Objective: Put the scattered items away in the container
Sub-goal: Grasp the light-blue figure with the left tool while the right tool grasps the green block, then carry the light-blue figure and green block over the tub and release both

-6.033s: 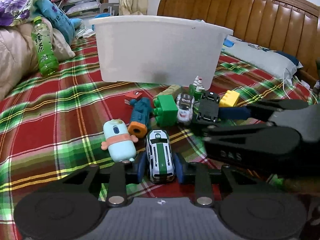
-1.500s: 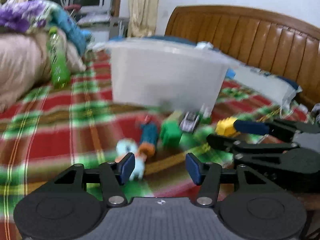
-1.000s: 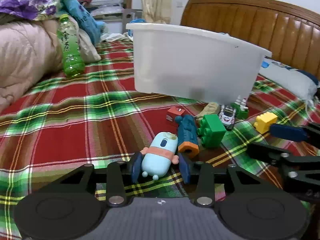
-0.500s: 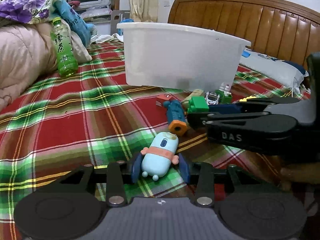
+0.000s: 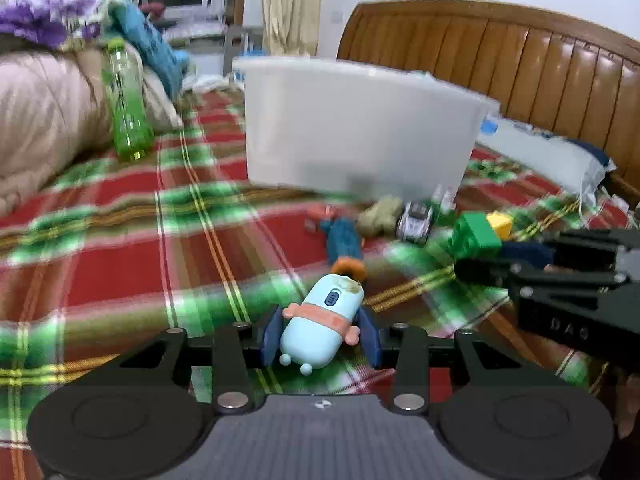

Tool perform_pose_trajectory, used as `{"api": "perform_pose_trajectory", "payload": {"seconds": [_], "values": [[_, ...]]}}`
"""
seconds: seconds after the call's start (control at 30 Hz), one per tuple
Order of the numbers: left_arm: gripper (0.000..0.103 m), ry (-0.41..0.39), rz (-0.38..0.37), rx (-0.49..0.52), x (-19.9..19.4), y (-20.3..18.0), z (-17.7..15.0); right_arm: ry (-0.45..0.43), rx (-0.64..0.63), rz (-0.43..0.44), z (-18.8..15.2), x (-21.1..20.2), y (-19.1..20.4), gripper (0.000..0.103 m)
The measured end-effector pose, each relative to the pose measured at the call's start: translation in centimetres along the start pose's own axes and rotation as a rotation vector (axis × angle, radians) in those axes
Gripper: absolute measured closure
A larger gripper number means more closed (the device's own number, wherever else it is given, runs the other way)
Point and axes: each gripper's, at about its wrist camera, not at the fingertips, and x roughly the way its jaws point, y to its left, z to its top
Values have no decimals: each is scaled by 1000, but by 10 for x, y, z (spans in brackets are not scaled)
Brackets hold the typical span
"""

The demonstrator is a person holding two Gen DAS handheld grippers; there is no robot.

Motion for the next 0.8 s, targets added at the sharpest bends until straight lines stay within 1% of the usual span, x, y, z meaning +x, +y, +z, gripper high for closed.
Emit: {"api": "perform_pose_trajectory", "payload": {"seconds": [0.13,0.23,0.33,0.5,0.67,0.8], "values": [[58,-60,-24,10,-15,-5,25,-35,20,3,13,-4,-7,76],[58,-105,-46,3,-21,-7,51,-88,6,-8,30,-7,-13,76],[58,-141,-44,17,-18,-10,79,-138,9,-18,52,-6,-23,76],[58,-202,-39,20,-7,-16,122,-213,10,-62,88,-3,-40,76],[58,-238,-32,17,8,-21,156,-217,47,-67,106,12,-55,76],[58,-242,-22,21,23,-25,177,-200,81,-69,114,26,-65,76]]}}
